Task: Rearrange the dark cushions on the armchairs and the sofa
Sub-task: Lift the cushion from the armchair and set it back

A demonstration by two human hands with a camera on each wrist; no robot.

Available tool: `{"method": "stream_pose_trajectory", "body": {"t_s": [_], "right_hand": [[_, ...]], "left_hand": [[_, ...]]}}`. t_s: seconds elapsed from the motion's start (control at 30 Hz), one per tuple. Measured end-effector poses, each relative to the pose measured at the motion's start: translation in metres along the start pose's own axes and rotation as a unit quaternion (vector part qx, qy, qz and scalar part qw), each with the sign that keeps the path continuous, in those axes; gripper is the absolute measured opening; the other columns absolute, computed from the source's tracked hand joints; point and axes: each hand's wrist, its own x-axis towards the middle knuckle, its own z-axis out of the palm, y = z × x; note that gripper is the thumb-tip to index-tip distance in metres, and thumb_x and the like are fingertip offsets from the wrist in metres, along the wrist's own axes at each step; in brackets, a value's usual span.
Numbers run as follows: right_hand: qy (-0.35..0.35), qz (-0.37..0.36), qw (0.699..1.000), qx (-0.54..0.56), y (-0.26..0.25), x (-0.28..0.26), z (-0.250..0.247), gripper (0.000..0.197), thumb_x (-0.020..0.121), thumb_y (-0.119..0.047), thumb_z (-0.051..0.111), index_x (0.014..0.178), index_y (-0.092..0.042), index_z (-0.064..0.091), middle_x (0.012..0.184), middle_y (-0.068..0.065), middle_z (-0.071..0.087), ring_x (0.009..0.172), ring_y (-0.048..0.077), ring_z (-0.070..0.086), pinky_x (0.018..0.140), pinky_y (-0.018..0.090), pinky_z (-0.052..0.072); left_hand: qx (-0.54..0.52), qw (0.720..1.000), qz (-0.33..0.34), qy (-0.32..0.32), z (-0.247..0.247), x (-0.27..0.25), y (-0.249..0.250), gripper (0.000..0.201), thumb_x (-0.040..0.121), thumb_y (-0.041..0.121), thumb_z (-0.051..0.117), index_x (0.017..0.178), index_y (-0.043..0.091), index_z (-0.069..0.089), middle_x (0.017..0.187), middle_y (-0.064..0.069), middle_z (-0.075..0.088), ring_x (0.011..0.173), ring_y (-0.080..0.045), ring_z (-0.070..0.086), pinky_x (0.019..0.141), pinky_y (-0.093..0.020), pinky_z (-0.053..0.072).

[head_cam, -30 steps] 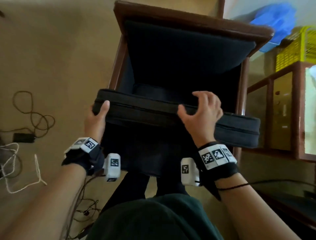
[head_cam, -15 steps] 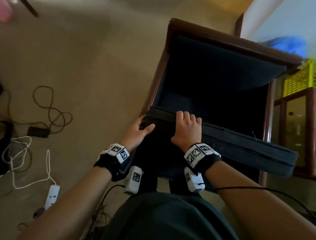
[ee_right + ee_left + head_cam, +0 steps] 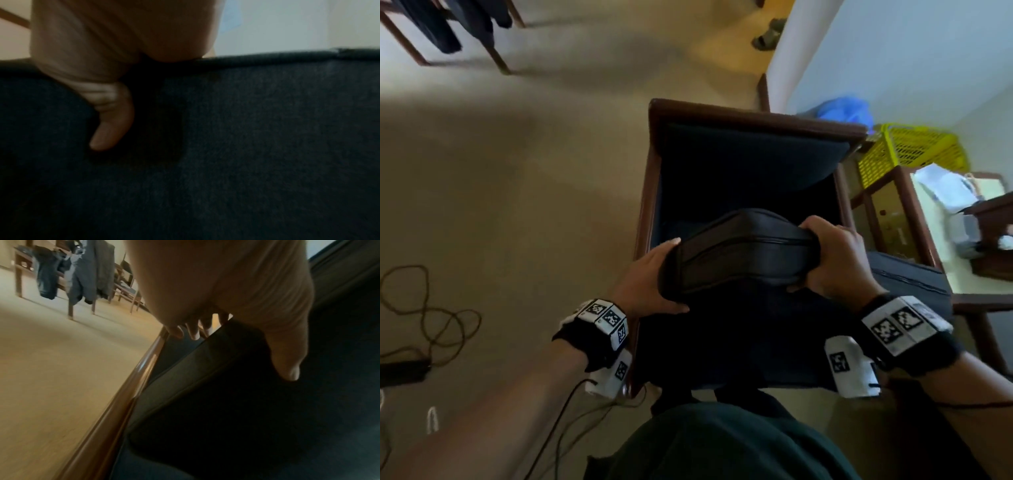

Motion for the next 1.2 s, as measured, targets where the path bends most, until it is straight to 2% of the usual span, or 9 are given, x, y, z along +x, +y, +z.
{"method": "stream_pose_trajectory", "body": {"t_s": [0.1, 0.2, 0.37, 0.5, 0.57, 0.7, 0.83, 1.03, 1.2], "right_hand": [[0.053, -0.010, 0.993, 0.106, 0.023, -0.011, -0.030, 0.076, 0.022, -0.027, 0.101, 0.081, -0.032, 0.056, 0.066, -0.016, 0.057, 0.074, 0.009, 0.057, 0.066, 0.031, 0.044], [0.103, -0.017, 0.968, 0.229, 0.041, -0.024, -0.063, 0.071, 0.020, -0.030, 0.097, 0.079, -0.033, 0.057, 0.072, -0.030, 0.063, 0.065, -0.015, 0.048, 0.059, 0.010, 0.040], [0.126, -0.016, 0.896, 0.426, 0.076, -0.040, -0.062, 0.080, 0.015, -0.018, 0.090, 0.088, -0.046, 0.071, 0.082, -0.030, 0.070, 0.075, -0.011, 0.062, 0.062, 0.010, 0.050], [0.068, 0.052, 0.898, 0.431, 0.110, -0.043, 0.004, 0.102, 0.022, -0.011, 0.089, 0.119, -0.023, 0.057, 0.099, -0.021, 0.072, 0.094, -0.006, 0.065, 0.079, 0.019, 0.054], [0.049, 0.093, 0.896, 0.431, 0.117, -0.052, 0.023, 0.112, 0.029, -0.009, 0.087, 0.133, -0.019, 0.047, 0.117, -0.007, 0.067, 0.112, 0.012, 0.064, 0.092, 0.033, 0.053], [0.067, 0.105, 0.959, 0.254, 0.126, -0.058, 0.001, 0.108, 0.052, -0.004, 0.086, 0.147, -0.018, 0.037, 0.141, 0.007, 0.052, 0.131, 0.027, 0.047, 0.109, 0.046, 0.040], [0.060, -0.076, 0.995, -0.013, 0.112, -0.051, -0.013, 0.109, 0.052, -0.031, 0.074, 0.151, -0.016, 0.031, 0.159, 0.012, 0.030, 0.149, 0.033, 0.021, 0.113, 0.055, 0.025], [0.048, -0.103, 0.988, -0.101, 0.140, -0.045, -0.010, 0.113, 0.042, -0.036, 0.081, 0.144, -0.011, 0.041, 0.139, 0.010, 0.052, 0.131, 0.030, 0.047, 0.104, 0.057, 0.035], [0.036, -0.069, 0.994, -0.077, 0.177, -0.038, -0.025, 0.123, 0.031, -0.029, 0.096, 0.141, -0.013, 0.043, 0.136, 0.009, 0.055, 0.128, 0.026, 0.044, 0.102, 0.048, 0.031]], "left_hand": [[-0.007, 0.997, 0.067, 0.043, -0.017, 0.004, 0.035, 0.112, 0.045, 0.072, 0.078, 0.139, 0.028, 0.034, 0.133, 0.004, 0.047, 0.125, -0.021, 0.050, 0.106, -0.042, 0.043], [0.047, 0.983, 0.144, 0.103, -0.049, -0.001, 0.089, 0.098, 0.046, 0.064, 0.077, 0.128, 0.017, 0.050, 0.119, 0.006, 0.055, 0.107, -0.006, 0.052, 0.094, -0.014, 0.039], [0.190, 0.955, 0.164, 0.155, -0.075, -0.008, 0.174, 0.099, 0.043, 0.065, 0.075, 0.130, 0.022, 0.053, 0.118, 0.012, 0.056, 0.107, -0.008, 0.052, 0.095, -0.034, 0.040], [0.287, 0.951, 0.070, 0.093, -0.036, 0.007, 0.172, 0.101, 0.039, 0.064, 0.075, 0.129, 0.023, 0.055, 0.119, 0.004, 0.063, 0.109, -0.020, 0.060, 0.097, -0.043, 0.043], [0.306, 0.948, 0.040, 0.078, -0.004, 0.012, 0.162, 0.101, 0.038, 0.063, 0.071, 0.129, 0.022, 0.056, 0.113, 0.004, 0.061, 0.106, -0.023, 0.061, 0.092, -0.036, 0.038], [0.331, 0.937, 0.040, 0.103, 0.029, 0.027, 0.177, 0.102, 0.038, 0.064, 0.066, 0.131, 0.022, 0.056, 0.110, 0.004, 0.058, 0.103, -0.022, 0.059, 0.090, -0.037, 0.034], [0.335, 0.934, 0.037, 0.121, 0.053, 0.041, 0.203, 0.102, 0.038, 0.059, 0.070, 0.131, 0.022, 0.057, 0.112, 0.002, 0.058, 0.104, -0.023, 0.058, 0.091, -0.039, 0.033], [0.379, 0.912, 0.033, 0.153, 0.079, 0.046, 0.234, 0.106, 0.054, 0.064, 0.079, 0.146, 0.025, 0.042, 0.138, 0.005, 0.051, 0.133, -0.016, 0.044, 0.112, -0.041, 0.016], [0.349, 0.893, 0.024, 0.282, 0.061, 0.018, 0.216, 0.098, 0.053, 0.061, 0.084, 0.136, 0.017, 0.055, 0.148, -0.005, 0.049, 0.139, -0.026, 0.043, 0.110, -0.042, 0.023]]}}
